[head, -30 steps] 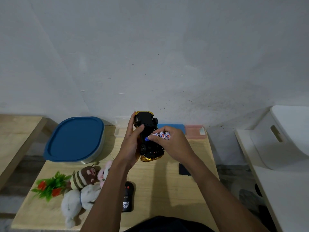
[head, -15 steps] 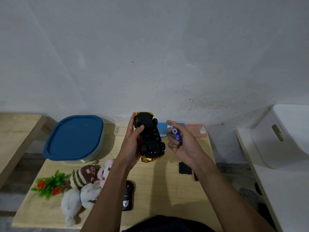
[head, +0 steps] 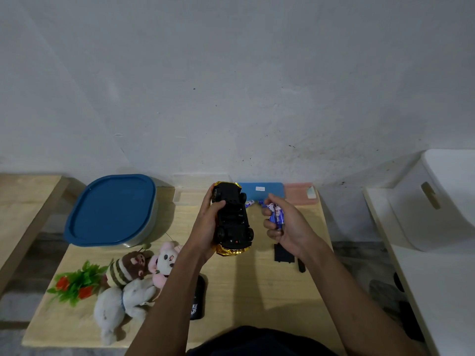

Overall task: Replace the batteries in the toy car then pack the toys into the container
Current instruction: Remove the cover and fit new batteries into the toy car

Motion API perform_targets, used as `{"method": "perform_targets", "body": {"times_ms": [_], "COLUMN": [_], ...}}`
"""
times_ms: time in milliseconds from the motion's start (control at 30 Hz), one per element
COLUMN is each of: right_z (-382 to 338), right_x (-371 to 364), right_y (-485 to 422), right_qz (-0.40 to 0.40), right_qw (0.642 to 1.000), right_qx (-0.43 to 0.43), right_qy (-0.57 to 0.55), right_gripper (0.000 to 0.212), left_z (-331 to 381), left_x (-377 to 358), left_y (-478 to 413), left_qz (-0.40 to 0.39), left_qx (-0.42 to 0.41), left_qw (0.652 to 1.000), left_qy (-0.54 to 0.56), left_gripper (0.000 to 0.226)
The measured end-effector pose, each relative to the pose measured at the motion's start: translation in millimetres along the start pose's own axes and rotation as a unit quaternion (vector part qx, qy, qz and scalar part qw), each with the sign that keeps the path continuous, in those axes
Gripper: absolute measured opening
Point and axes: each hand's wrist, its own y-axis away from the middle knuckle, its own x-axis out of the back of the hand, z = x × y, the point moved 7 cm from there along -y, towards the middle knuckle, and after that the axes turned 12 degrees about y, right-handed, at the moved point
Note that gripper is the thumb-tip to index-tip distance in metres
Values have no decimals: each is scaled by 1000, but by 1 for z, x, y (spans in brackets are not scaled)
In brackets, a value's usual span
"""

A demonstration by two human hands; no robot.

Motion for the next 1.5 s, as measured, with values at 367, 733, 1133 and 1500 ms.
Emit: {"method": "perform_targets", "body": {"times_ms": [367,733,1133,1500], "right_z": [23,43,56,24], "right_x": [34,59,103,186], "right_y": [2,0,4,-43], "right_qz": [63,98,170,191], "right_qw": [990,981,951,869], "right_qx": [-49,-58,-103,-10], "right_qy": [114,156,235,456], "right_gripper": [27,22,51,27], "left_z": [-88,-127,-130,-76], "left_x": [24,43,54,-31], "left_y": [-6,-6,-7,-54], "left_qz": [71,52,154,94], "left_qx": [80,117,37,-151], "left_qw": [982,973,942,901], "left_qy": [-158,-190,-297,-396], "left_gripper": [41,36,47,12]}}
